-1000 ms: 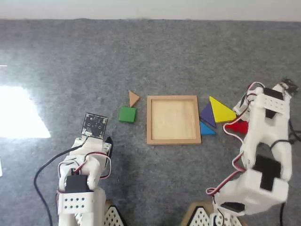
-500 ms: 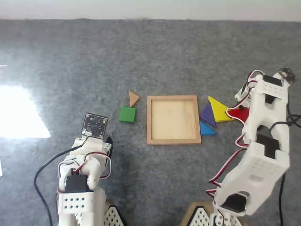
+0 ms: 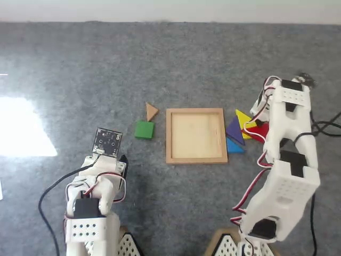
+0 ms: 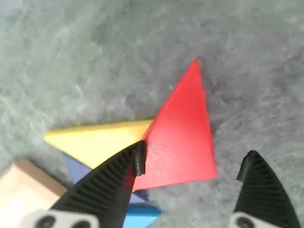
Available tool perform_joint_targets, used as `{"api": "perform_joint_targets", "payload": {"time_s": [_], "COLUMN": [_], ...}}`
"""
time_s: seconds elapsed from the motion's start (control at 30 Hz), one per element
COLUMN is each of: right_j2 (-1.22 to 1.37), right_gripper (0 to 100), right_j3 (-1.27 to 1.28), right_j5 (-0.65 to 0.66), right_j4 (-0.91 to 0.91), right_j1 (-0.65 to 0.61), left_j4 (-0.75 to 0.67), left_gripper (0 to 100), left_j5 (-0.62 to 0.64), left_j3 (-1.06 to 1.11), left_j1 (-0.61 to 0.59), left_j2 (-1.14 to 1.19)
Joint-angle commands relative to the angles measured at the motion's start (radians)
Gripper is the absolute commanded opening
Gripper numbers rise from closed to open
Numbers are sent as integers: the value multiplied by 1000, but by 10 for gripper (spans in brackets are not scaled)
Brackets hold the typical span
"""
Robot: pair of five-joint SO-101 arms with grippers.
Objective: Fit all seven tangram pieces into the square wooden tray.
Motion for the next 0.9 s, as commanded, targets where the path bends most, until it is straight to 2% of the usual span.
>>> {"api": "perform_joint_targets", "payload": {"time_s": [0.0,0.17,0.57,0.87], "right_j2": [65,82,70,-160], "right_gripper": [318,318,318,318], "right_j3": [3,-26,-48,-28], "right_j5": [149,253,258,258], "right_j4": [33,33,33,142], "right_j1": [-62,-88,-87,-87], "left_j4": [0,0,0,0], "left_gripper": [152,152,152,152], "left_j5": [-12,-12,-12,-12], "left_j3": [-8,-8,-8,-8], "left_j1": [-6,-6,-6,-6], "left_j2": [-17,-17,-17,-17]}}
